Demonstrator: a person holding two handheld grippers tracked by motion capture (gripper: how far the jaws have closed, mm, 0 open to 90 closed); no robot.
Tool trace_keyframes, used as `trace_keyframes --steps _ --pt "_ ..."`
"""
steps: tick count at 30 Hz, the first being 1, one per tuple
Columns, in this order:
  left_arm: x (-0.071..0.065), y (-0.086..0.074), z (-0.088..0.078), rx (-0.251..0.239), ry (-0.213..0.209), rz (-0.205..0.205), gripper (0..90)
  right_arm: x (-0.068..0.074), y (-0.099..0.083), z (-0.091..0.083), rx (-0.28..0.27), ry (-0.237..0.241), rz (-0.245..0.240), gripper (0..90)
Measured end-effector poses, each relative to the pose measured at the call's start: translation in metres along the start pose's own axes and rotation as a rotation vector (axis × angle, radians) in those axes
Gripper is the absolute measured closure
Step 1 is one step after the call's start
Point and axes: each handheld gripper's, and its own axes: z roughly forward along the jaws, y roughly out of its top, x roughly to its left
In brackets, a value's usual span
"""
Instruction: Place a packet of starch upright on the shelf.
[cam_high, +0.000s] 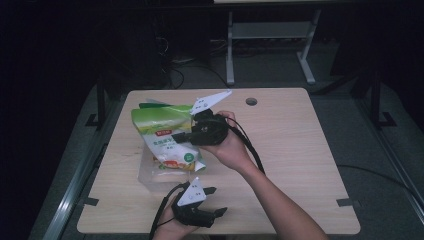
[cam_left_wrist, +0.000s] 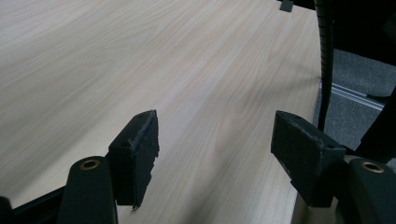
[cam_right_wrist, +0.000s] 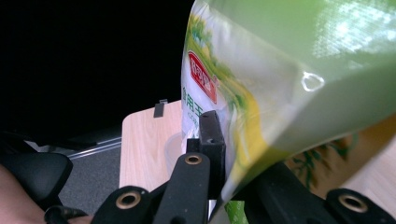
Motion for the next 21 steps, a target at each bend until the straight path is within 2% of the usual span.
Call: trace_keyframes --steps 7,14,21 --pt "-0.004 -0.002 -0.001 -0.003 -0.002 0.005 31.6 -0.002 0.002 0.024 0.013 0.032 -0.008 88.5" --pt "-0.005 -0.008 -0.003 -0.011 -0.009 -0.011 31.3 -0.007 -0.001 0.047 0.022 0.061 0.002 88.5" --pt "-0.004 -0.007 -0.005 -0.005 -0.009 0.004 31.0 -0.009 -0.006 0.065 0.029 0.084 0.015 88.5"
